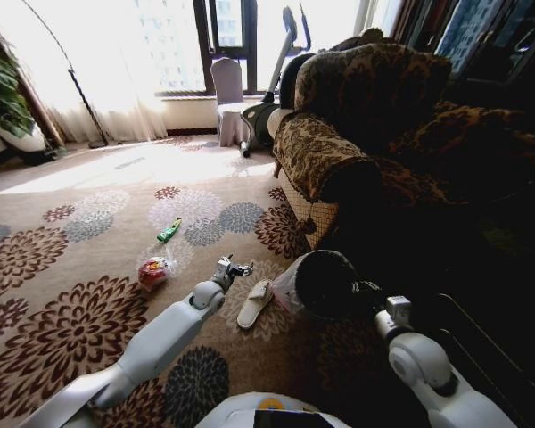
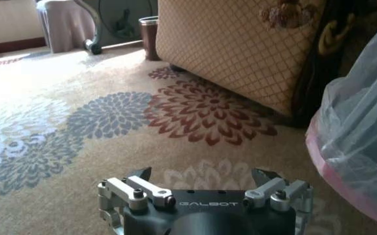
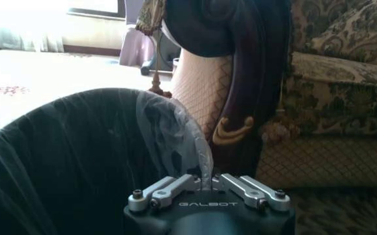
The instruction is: Pick up the trash from the ground and place it into the trash bin.
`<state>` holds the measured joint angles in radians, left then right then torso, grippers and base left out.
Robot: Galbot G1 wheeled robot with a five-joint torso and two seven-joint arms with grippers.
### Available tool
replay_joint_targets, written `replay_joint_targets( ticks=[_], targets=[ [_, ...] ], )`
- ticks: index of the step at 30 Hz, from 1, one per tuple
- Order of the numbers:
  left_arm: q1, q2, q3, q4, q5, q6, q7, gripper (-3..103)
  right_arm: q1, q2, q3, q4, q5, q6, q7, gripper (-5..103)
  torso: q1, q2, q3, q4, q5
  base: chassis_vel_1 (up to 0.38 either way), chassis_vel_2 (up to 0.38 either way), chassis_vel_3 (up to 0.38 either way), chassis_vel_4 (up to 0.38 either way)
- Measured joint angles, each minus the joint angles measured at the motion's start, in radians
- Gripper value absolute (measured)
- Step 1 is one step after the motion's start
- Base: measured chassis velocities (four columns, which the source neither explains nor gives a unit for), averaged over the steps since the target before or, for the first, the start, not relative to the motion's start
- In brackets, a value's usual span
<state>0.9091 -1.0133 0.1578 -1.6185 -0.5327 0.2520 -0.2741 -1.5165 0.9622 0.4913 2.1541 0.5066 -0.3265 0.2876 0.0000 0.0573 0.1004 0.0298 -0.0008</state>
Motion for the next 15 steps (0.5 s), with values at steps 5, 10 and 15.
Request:
replay_joint_targets(
  ticks=[5,10,15],
  targets=[
    [0.019,0.010,-0.001,-0.024,-0.007,-0.021,-0.002,100,-0.019,0.008,0.010,0.015,0.008,0.000,-0.001,2,0.000,0.000,0.000,-0.0009,0.0005,0.000,0.000,0.000,0.000],
    [0.016,0.012,-0.001,-0.022,-0.013,-0.005,0.009,100,-0.033,0.012,0.018,0.023,0.009,-0.004,-0.010,2,0.000,0.000,0.000,-0.0010,0.0010,0.000,0.000,0.000,0.000],
    [-0.015,-0.005,0.012,0.060,-0.059,0.022,0.041,100,-0.056,0.009,0.039,0.028,0.013,-0.018,-0.019,2,0.000,0.000,0.000,-0.0007,0.0006,0.000,0.000,0.000,0.000]
  ],
)
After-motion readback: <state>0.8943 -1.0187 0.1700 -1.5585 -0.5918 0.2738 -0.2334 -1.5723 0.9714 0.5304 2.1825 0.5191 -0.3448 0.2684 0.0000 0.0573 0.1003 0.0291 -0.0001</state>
